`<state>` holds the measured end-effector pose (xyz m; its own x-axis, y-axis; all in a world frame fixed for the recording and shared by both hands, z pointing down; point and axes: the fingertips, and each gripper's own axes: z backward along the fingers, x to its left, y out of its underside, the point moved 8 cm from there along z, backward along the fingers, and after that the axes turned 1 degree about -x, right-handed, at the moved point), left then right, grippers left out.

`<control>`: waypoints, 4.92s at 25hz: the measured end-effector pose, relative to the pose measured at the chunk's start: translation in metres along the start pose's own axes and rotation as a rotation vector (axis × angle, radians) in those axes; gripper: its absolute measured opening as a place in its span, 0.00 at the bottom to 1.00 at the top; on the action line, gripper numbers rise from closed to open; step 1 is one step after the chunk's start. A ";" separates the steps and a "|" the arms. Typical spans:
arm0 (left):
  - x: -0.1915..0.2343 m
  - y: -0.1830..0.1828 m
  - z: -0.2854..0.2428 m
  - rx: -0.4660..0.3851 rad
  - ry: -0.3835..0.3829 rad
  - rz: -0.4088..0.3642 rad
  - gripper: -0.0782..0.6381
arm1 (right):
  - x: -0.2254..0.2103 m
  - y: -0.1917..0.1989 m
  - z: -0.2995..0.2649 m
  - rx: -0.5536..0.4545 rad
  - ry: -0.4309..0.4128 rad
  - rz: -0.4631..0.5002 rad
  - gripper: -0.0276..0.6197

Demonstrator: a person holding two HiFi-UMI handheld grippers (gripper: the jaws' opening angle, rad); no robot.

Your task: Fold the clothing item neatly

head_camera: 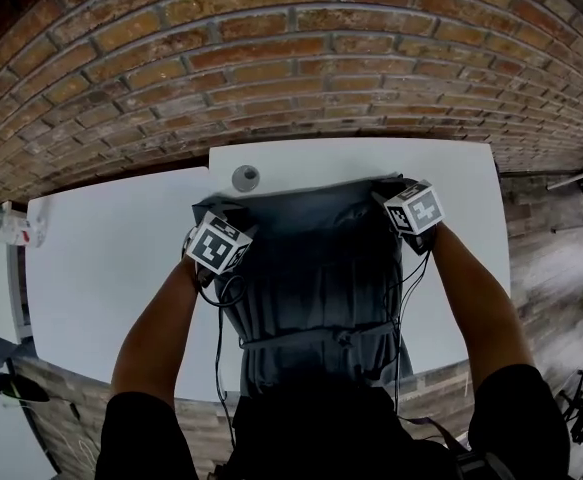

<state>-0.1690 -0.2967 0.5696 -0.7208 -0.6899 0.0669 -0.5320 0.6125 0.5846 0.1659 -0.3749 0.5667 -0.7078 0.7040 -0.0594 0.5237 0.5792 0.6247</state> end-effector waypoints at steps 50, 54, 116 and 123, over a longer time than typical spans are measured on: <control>-0.273 0.264 0.178 0.010 0.005 0.059 0.32 | 0.268 0.289 0.236 -0.023 -0.056 -0.007 0.16; -0.279 0.277 0.153 0.082 -0.008 0.143 0.32 | 0.248 0.321 0.238 0.005 -0.022 -0.142 0.16; -0.259 0.140 0.260 -0.474 0.192 0.122 0.16 | 0.260 0.137 0.293 -0.345 -0.349 0.069 0.08; -0.202 0.080 0.253 -0.497 0.102 0.069 0.16 | 0.212 0.065 0.267 -0.395 -0.211 0.003 0.08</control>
<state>-0.1782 -0.0105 0.3980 -0.6865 -0.7038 0.1830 -0.1916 0.4178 0.8881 0.1767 -0.0783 0.3864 -0.5728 0.7976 -0.1890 0.2751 0.4043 0.8723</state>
